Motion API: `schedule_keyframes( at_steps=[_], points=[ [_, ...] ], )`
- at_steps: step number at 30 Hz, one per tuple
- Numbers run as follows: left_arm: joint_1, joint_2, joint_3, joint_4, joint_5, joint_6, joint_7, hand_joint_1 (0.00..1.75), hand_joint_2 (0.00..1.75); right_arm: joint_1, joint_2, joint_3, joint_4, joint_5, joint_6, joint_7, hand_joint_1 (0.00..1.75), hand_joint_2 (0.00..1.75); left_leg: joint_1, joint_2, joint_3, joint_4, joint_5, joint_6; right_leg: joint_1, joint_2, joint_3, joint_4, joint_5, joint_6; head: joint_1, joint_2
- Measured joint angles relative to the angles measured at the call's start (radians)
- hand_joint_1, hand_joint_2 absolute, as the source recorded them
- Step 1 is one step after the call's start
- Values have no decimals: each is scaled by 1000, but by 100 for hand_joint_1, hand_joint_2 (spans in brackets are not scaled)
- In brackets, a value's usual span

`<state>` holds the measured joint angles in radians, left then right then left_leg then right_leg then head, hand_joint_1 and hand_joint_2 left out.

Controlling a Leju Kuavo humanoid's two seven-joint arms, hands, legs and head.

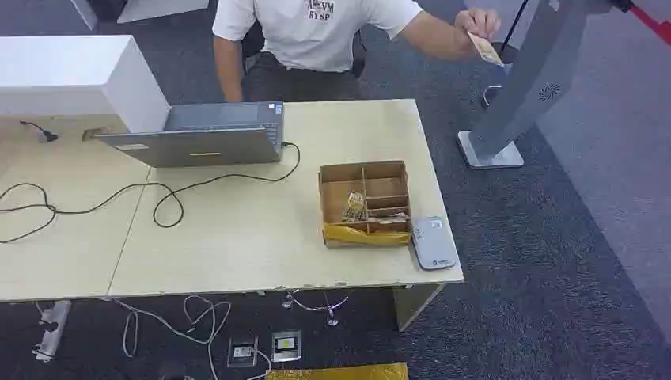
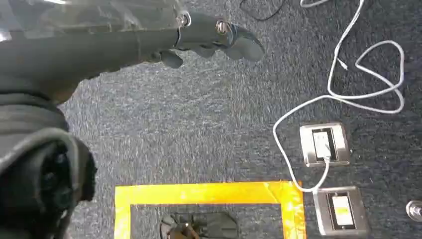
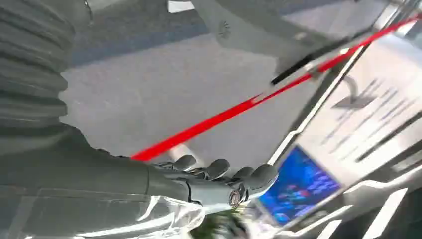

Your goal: Pass the card to the sensor for recognition and then transmit it.

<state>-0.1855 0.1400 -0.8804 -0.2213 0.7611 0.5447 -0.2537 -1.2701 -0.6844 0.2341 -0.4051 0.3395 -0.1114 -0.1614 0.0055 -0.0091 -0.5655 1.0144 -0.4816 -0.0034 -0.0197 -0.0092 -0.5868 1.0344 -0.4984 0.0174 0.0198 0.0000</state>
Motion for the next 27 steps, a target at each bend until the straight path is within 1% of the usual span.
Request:
schedule_keyframes(
  at_steps=[3, 9, 15, 18, 23, 27],
  points=[
    [-1, 4, 0, 0, -6, -7, -5, 0, 0, -31, 51, 87, -12, 29, 10, -19, 0, 175, 0, 0, 0, 0, 1, -1, 0, 1, -1, 0, 0, 0, 0, 0],
    [3, 9, 0, 0, -7, -32, -5, 0, 0, -47, 132, 205, -31, 70, 39, -51, 0, 175, 1, -2, -1, 0, 1, -1, 1, 0, -1, 0, 0, 0, 0, 0],
    [7, 14, -1, 0, -9, -44, -5, 0, 0, -46, 193, 285, -36, 98, 42, -60, 0, 175, 1, -3, -1, 0, 1, -1, 1, -1, -1, 0, 0, 0, 0, 0],
    [7, 18, -2, 0, -9, -49, -5, 0, 0, -46, 213, 310, -36, 91, 58, -60, 0, 175, 1, -2, -1, 0, 1, -1, 1, -1, -1, 0, 0, 0, 0, 0],
    [10, 23, -2, 0, -7, -54, -5, 0, 0, -45, 242, 341, -36, 89, 63, -58, 0, 175, 1, -2, -1, 0, 1, -1, 1, -1, -1, 0, 0, 0, 0, 0],
    [12, 24, -2, 0, -7, -54, -5, 0, 0, -44, 258, 350, -36, 88, 63, -56, 0, 175, 1, -2, -1, 0, 1, -1, 1, -1, -1, 0, 0, 0, 0, 0]
  ],
)
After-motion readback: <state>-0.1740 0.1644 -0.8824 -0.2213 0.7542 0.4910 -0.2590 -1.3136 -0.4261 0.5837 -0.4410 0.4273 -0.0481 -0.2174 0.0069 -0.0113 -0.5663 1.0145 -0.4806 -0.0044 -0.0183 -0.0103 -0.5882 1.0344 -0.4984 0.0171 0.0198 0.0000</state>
